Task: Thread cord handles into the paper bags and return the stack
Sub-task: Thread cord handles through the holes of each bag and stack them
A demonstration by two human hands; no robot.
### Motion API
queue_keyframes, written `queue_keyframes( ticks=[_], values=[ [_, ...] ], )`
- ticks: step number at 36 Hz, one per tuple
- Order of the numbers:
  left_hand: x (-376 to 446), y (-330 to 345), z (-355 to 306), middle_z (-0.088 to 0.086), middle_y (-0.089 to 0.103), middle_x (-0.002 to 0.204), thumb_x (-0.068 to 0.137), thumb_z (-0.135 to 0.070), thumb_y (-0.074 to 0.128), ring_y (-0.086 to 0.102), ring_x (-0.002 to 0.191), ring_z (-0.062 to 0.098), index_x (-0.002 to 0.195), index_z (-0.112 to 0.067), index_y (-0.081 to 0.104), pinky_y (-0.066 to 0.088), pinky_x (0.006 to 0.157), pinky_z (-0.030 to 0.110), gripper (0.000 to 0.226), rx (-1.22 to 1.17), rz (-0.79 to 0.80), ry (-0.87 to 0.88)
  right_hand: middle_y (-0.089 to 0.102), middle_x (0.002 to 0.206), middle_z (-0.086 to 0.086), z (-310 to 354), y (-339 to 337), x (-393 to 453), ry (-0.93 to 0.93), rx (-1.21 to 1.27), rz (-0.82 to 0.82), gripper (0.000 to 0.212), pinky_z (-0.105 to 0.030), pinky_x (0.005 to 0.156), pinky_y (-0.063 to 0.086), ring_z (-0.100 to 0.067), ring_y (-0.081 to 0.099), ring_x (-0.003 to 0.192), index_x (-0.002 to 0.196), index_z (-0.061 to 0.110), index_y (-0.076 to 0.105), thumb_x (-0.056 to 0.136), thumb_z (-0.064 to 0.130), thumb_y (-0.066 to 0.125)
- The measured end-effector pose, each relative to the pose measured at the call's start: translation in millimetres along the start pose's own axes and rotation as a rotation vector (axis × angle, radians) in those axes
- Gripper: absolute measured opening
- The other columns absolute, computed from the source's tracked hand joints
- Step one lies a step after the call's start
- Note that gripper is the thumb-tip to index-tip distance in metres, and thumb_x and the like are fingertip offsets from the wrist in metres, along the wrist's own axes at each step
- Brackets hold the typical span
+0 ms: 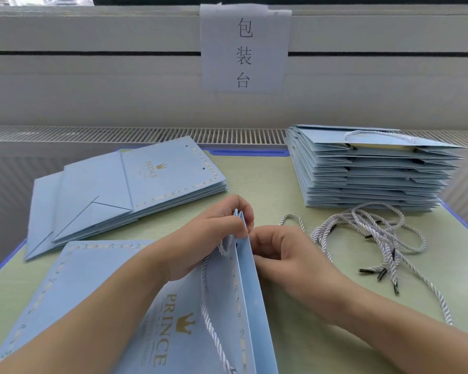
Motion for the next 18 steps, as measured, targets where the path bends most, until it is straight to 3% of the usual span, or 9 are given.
queue_keyframes(
  ticks=[3, 6, 8, 11, 14, 18],
  values=[
    [-1, -1, 1, 0.007, 0.046, 0.079, 0.059, -0.027, 0.057, 0.045, 0.068, 0.022, 0.080, -0.025, 0.056, 0.035, 0.072, 0.039, 0.022, 0.017, 0.010, -0.015, 0.059, 0.072, -0.016, -1, -5, -3, 0.099, 0.117, -0.012, 0.019, -0.019, 0.054, 0.038, -0.013, 0.049, 0.055, 0.101, 0.007, 0.050, 0.091, -0.009, 0.048],
    [-1, -2, 2, 0.007, 0.046, 0.079, 0.055, -0.032, 0.058, 0.045, 0.069, 0.022, 0.081, -0.026, 0.056, 0.034, 0.073, 0.041, 0.027, -0.001, 0.007, -0.027, 0.059, 0.071, -0.008, 3, -10, -7, 0.139, 0.136, -0.063, 0.013, -0.021, 0.058, 0.041, -0.012, 0.051, 0.058, 0.098, 0.012, 0.048, 0.089, 0.009, 0.057],
    [0, -2, 3, 0.008, 0.046, 0.080, 0.058, -0.028, 0.057, 0.045, 0.071, 0.023, 0.083, -0.025, 0.055, 0.035, 0.073, 0.042, 0.025, -0.025, 0.004, -0.031, 0.060, 0.065, 0.000, 11, -5, -11, 0.106, 0.055, -0.044, 0.027, -0.021, 0.057, 0.040, -0.011, 0.050, 0.057, 0.098, 0.014, 0.045, 0.078, 0.024, 0.060],
    [0, -3, 5, 0.009, 0.046, 0.084, 0.066, -0.021, 0.051, 0.043, 0.078, 0.026, 0.089, -0.022, 0.054, 0.035, 0.074, 0.042, 0.023, -0.067, 0.005, -0.030, 0.053, 0.055, 0.011, 20, 2, -14, -0.016, -0.213, -0.038, 0.026, -0.019, 0.050, 0.033, -0.006, 0.040, 0.048, 0.093, 0.022, 0.041, 0.081, 0.016, 0.063],
    [0, -1, 7, 0.007, 0.056, 0.086, 0.067, -0.017, 0.047, 0.049, 0.080, 0.025, 0.099, -0.016, 0.049, 0.041, 0.071, 0.036, 0.032, -0.112, 0.035, -0.038, 0.045, 0.052, 0.014, 22, 0, -15, -0.091, -0.439, -0.088, 0.020, -0.019, 0.051, 0.031, -0.007, 0.038, 0.049, 0.085, 0.026, 0.046, 0.082, 0.011, 0.059],
    [0, 1, 4, 0.004, 0.057, 0.088, 0.065, -0.013, 0.044, 0.050, 0.070, 0.022, 0.101, -0.013, 0.044, 0.047, 0.059, 0.025, 0.036, -0.180, 0.054, -0.039, 0.046, 0.052, 0.010, 21, -1, -14, -0.078, -0.516, -0.104, 0.019, -0.016, 0.050, 0.032, -0.007, 0.040, 0.049, 0.090, 0.032, 0.063, 0.083, 0.015, 0.058]
  ],
)
Point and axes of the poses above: each hand's wrist, its own x-axis towards the middle knuckle, its own y-axis out of the palm, z = x × y, the point moved 8 cm from there along x, towards the middle knuckle
